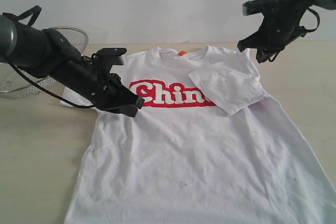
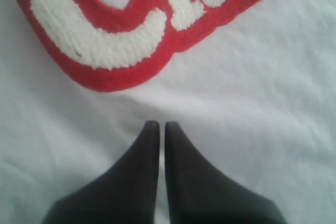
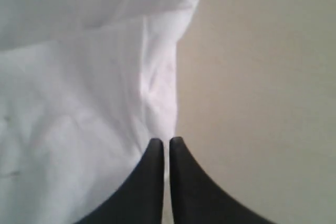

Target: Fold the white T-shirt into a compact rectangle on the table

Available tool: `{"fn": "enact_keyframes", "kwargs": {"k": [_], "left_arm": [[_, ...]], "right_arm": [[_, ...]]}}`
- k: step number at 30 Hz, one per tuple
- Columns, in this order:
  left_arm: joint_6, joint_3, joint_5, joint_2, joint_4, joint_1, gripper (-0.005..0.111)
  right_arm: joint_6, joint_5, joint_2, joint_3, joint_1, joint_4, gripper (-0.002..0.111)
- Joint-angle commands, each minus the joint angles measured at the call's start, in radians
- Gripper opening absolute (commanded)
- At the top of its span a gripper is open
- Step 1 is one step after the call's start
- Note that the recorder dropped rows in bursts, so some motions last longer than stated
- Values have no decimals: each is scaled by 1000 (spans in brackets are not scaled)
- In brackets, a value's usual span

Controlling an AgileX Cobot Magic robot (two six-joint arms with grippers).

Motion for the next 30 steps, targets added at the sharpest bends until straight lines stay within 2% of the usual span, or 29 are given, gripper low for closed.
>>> {"fn": "enact_keyframes", "kwargs": {"k": [1, 3, 9, 17, 26, 30], "left_arm": [[4, -36, 20, 30, -25, -1, 5], [4, -53, 25, 45, -39, -1, 5], [4, -100, 28, 79, -73, -1, 5], [-58, -141, 103, 132, -74, -2, 5], [-97, -149, 66, 152, -59, -2, 5], [-97, -149, 73, 152, -53, -2, 5]], "right_arm": [[-209, 0, -16, -30, -107, 405, 0], [-309, 33, -14, -30, -139, 548, 0], [-319, 67, -8, -30, -137, 507, 0], [-282, 49, 53, -30, -52, 492, 0], [11, -52, 63, -42, 41, 55, 0], [30, -56, 87, -42, 46, 67, 0]]}}
